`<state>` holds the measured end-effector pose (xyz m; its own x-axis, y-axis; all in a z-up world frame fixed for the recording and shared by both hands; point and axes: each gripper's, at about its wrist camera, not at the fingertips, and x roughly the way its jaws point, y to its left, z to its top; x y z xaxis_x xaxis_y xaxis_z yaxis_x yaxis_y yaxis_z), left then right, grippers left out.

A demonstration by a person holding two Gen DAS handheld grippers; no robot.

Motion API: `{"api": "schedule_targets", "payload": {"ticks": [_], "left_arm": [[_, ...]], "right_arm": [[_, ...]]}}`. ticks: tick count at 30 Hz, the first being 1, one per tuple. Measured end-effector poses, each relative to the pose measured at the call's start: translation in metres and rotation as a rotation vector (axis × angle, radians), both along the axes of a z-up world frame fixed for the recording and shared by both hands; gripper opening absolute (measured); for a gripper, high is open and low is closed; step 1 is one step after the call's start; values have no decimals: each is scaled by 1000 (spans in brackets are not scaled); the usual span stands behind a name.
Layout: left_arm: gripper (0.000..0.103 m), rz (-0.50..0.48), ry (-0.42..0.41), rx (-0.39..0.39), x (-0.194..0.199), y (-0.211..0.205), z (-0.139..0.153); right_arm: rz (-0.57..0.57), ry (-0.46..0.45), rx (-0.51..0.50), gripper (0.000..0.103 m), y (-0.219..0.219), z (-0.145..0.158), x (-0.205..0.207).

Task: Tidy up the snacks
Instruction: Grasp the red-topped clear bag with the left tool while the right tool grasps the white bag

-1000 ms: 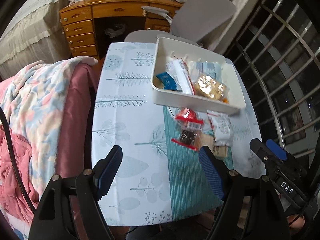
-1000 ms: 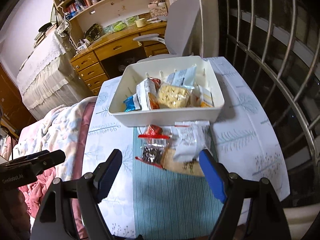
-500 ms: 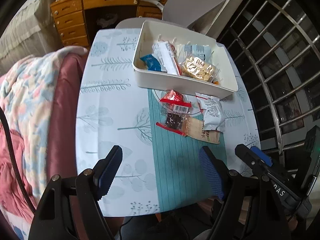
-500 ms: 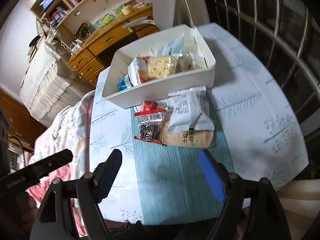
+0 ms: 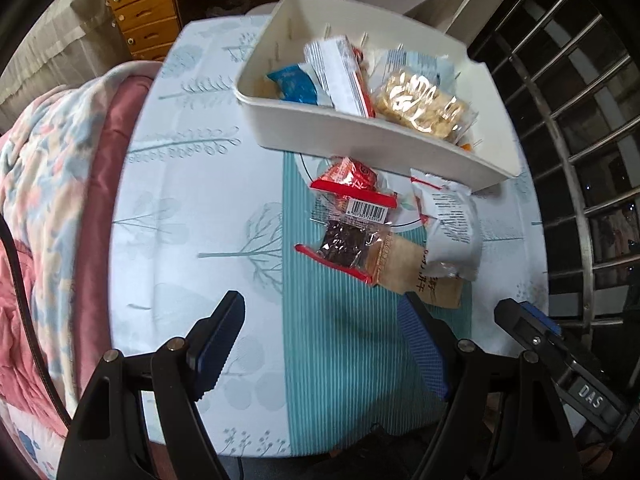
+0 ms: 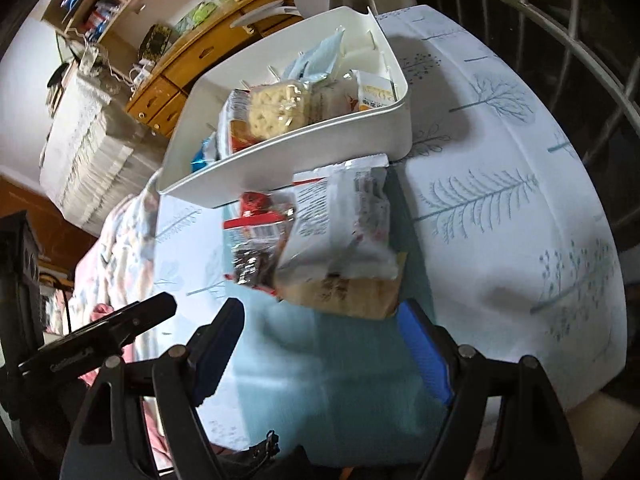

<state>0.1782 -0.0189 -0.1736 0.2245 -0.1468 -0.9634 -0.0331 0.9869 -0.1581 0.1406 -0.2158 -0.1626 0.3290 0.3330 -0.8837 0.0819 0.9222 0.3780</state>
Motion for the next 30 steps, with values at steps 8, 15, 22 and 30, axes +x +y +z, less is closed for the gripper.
{"api": "schedule_targets", "payload": {"ticks": [8, 15, 22, 30], "left_arm": [[78, -42, 29, 48, 31, -25, -59], [78, -43, 53, 64, 46, -30, -91], [78, -58, 63, 60, 52, -34, -106], [71, -81, 74, 38, 61, -39, -114]], "right_arm": [[77, -38, -7, 80, -5, -29, 24], [101, -29, 7, 80, -2, -51, 41], [137, -12, 30, 80, 5, -66, 53], [175, 4, 78, 66, 14, -74, 61]]}}
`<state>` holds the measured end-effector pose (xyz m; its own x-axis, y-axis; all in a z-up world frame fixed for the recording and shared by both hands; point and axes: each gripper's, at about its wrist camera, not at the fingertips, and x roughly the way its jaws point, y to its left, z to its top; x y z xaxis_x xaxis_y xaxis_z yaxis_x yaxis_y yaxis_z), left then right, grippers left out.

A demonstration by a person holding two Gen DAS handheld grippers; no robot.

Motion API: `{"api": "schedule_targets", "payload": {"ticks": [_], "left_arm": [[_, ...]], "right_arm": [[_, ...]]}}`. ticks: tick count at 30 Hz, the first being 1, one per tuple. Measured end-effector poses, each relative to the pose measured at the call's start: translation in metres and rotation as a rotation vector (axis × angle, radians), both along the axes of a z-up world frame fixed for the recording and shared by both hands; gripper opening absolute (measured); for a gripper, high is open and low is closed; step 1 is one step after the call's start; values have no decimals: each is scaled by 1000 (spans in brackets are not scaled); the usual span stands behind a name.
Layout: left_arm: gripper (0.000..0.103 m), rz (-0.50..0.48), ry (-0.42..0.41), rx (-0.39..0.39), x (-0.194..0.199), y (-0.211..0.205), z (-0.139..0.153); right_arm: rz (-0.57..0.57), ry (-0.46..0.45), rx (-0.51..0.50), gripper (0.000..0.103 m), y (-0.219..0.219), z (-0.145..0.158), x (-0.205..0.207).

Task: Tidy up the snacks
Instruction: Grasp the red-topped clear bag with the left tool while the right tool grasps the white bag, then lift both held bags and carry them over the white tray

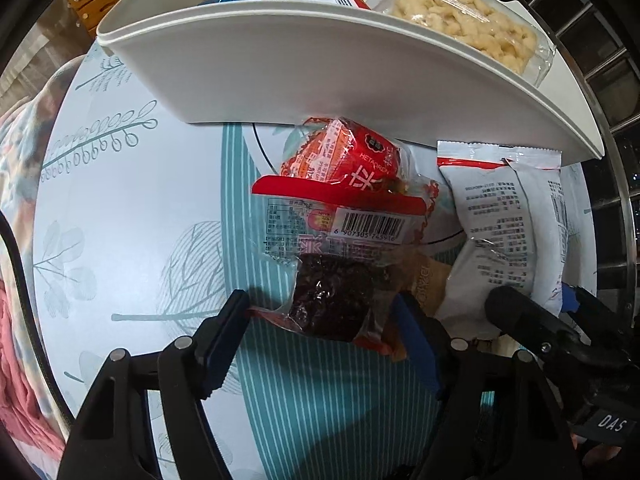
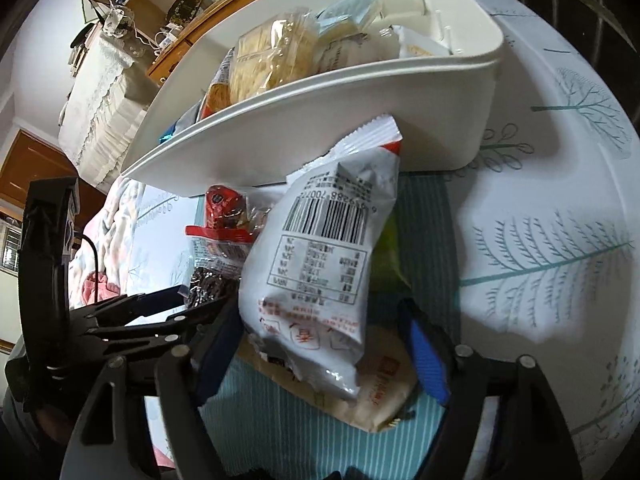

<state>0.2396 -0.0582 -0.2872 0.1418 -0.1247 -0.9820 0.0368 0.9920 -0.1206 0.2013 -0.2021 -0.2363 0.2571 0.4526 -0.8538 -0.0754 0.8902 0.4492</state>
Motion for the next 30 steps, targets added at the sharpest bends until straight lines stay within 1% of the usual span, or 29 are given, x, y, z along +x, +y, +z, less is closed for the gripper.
{"api": "schedule_targets", "payload": {"ticks": [2, 4, 6, 10, 17, 19, 24, 28, 29, 30], "left_arm": [[70, -10, -1, 1, 0, -1, 0], [69, -17, -1, 3, 1, -1, -1], [67, -22, -1, 3, 3, -4, 0], [62, -28, 10, 14, 0, -2, 3], [58, -34, 84, -2, -5, 10, 7], [47, -39, 108, -22, -9, 19, 10], [45, -66, 170, -50, -20, 34, 9], [45, -89, 199, -57, -31, 48, 14], [34, -92, 198, -53, -34, 54, 18], [24, -92, 200, -74, -35, 59, 21]], "right_arm": [[16, -7, 6, 55, 4, 2, 0], [34, -15, 3, 48, 9, 6, -1], [37, -13, -18, 47, 13, 8, -1], [11, 9, -28, 47, 15, 13, -2], [-61, 60, -19, 45, 13, 27, -14], [-75, 71, -23, 45, 18, 31, -18], [-112, 104, -16, 45, 40, 40, -26], [-120, 111, -10, 44, 59, 49, -33], [-119, 109, -9, 44, 63, 52, -35], [-117, 105, -9, 45, 70, 55, -37]]}}
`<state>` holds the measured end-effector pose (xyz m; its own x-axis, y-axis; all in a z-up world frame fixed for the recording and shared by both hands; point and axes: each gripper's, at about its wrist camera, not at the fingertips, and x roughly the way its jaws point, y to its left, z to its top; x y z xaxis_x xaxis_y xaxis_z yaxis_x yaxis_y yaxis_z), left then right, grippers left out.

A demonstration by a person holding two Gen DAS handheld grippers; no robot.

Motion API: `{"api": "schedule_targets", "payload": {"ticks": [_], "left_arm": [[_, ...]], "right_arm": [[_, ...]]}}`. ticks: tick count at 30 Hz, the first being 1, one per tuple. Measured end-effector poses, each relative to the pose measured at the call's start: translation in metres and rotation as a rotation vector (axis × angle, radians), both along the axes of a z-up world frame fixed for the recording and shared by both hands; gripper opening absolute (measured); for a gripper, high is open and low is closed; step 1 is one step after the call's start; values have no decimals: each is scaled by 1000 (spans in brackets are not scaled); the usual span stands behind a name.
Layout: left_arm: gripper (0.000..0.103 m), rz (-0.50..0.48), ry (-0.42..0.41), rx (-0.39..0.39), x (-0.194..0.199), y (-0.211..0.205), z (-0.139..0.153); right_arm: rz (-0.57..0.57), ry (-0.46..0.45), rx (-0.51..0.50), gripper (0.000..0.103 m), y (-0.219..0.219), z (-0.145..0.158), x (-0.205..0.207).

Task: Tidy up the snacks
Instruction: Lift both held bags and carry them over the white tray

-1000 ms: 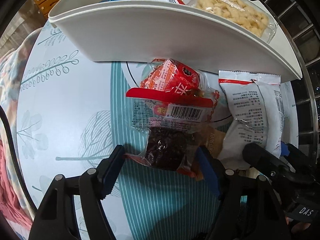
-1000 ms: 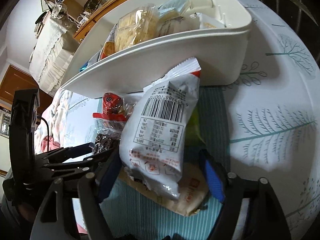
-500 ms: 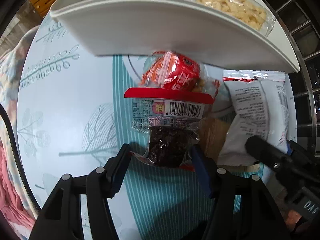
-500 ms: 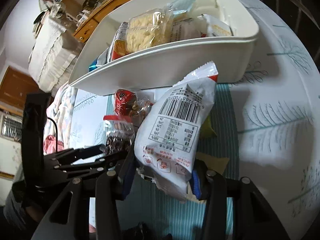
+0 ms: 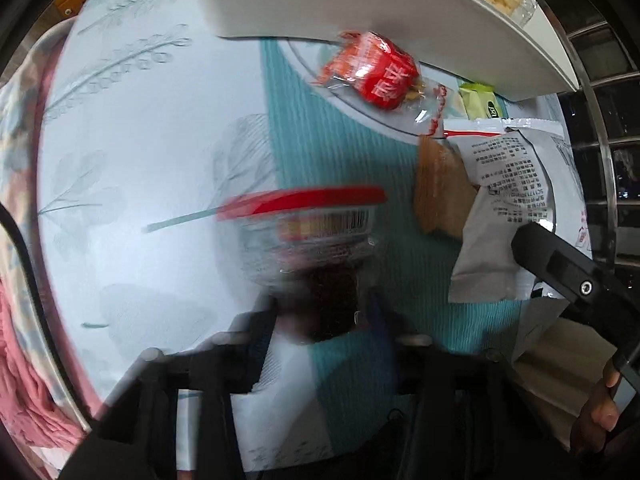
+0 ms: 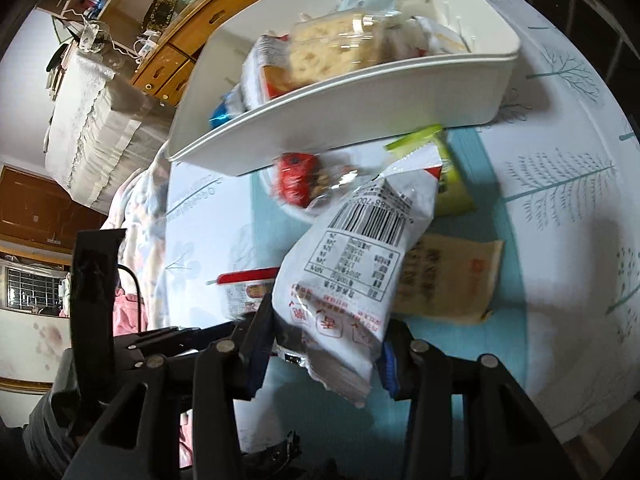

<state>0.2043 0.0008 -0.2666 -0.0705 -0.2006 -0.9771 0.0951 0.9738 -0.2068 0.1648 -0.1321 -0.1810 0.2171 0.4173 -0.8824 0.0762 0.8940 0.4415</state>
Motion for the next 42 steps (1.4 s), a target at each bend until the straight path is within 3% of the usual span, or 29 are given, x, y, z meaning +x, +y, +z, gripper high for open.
{"api": "schedule_targets", "payload": {"ticks": [3, 11, 18, 24, 31, 42], "left_arm": [[19, 4, -5, -21, -2, 18, 11], [17, 40, 2, -16, -10, 70, 15], [16, 129, -15, -50, -20, 104, 21], [15, 228, -40, -115, -20, 120, 38], [15, 333, -132, -205, -16, 118, 90], [15, 388, -272, -262, 24, 78, 155]], "right_arm": [[10, -15, 0, 44, 16, 9, -5], [44, -58, -28, 44, 47, 27, -16], [50, -97, -33, 44, 44, 46, -22], [82, -192, -39, 44, 32, 76, -14], [129, -281, -50, 44, 14, 102, 10], [170, -357, -45, 44, -26, 111, 52]]}}
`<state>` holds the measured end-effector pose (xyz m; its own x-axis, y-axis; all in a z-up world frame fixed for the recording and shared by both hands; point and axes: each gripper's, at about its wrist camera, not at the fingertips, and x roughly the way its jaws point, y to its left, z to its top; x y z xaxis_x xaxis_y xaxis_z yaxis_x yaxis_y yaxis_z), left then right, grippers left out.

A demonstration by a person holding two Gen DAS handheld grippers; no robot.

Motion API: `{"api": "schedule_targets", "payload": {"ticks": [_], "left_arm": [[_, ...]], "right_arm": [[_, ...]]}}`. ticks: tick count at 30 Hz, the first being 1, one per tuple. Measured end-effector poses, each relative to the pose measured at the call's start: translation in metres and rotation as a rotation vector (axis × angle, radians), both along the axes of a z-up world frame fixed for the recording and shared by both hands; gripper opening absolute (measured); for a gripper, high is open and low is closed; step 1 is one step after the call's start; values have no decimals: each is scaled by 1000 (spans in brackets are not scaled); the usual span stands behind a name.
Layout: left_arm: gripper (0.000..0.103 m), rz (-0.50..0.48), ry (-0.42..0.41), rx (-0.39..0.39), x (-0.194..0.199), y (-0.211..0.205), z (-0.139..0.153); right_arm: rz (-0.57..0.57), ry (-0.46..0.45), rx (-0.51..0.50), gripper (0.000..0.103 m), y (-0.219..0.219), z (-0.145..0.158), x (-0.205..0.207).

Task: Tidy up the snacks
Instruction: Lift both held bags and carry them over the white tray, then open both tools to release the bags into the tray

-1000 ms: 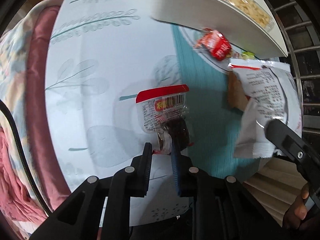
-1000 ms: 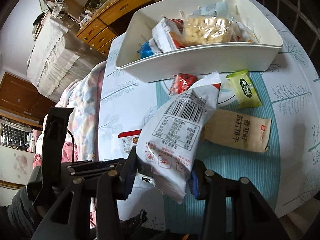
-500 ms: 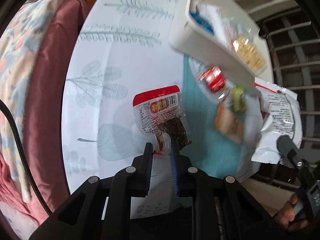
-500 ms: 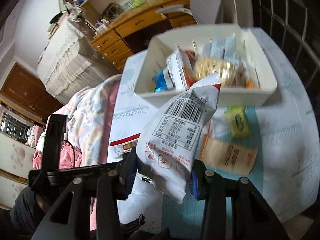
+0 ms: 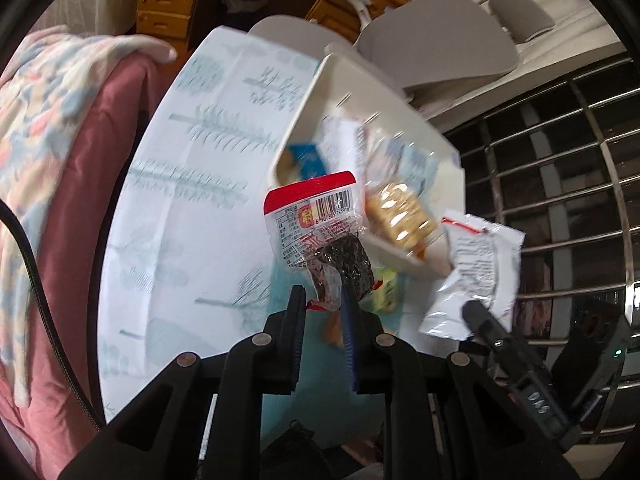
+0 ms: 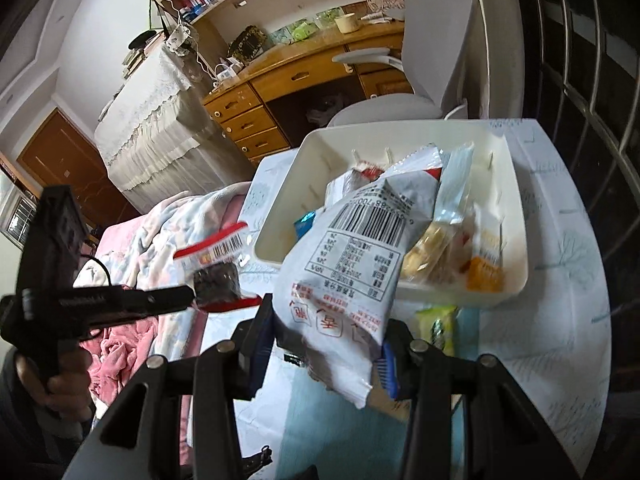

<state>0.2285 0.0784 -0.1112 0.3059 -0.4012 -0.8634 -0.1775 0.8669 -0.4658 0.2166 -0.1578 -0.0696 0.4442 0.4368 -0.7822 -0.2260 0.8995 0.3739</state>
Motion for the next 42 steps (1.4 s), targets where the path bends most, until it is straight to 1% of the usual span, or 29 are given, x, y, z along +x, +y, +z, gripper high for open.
{"api": "schedule_targets", "payload": {"ticks": [3, 7, 12, 17, 23, 27, 28, 29, 31, 32, 34, 36, 37, 39, 40, 42], "left_arm": [[15, 1, -21, 4, 16, -16, 10], [15, 4, -34, 23, 39, -37, 12], [15, 8, -39, 50, 70, -59, 9], [15, 18, -26, 81, 100, -78, -1], [16, 15, -2, 124, 121, -94, -13], [17, 5, 6, 145, 126, -102, -15], [20, 7, 4, 151, 127, -103, -15], [22, 8, 2, 154, 127, -103, -14], [35, 11, 5, 164, 126, -103, -12], [37, 13, 7, 170, 125, -102, -10], [49, 10, 7, 177, 121, -100, -6], [55, 11, 0, 189, 116, -96, -1], [59, 11, -2, 196, 113, -94, 1], [64, 11, -8, 202, 107, -89, 6], [64, 10, -11, 203, 103, -87, 8], [67, 6, -10, 205, 94, -80, 12]], "right_arm": [[5, -17, -8, 44, -13, -1, 14], [7, -31, -34, 44, -31, -7, 34], [11, -49, -105, 44, -53, -19, 60], [19, -45, -167, 44, -66, -31, 78], [13, -16, -184, 46, -78, -43, 90], [0, -2, -172, 46, -83, -47, 94], [-3, 13, -169, 48, -84, -49, 96], [-7, 18, -165, 53, -84, -50, 96], [-20, 20, -153, 59, -85, -49, 96], [-24, 20, -147, 62, -86, -49, 95], [-32, 14, -143, 65, -85, -46, 94], [-37, 12, -149, 66, -82, -43, 92], [-42, 11, -151, 67, -81, -41, 90], [-58, 4, -148, 73, -78, -36, 84], [-65, 2, -146, 76, -78, -35, 82], [-84, -3, -142, 76, -74, -29, 76]]}}
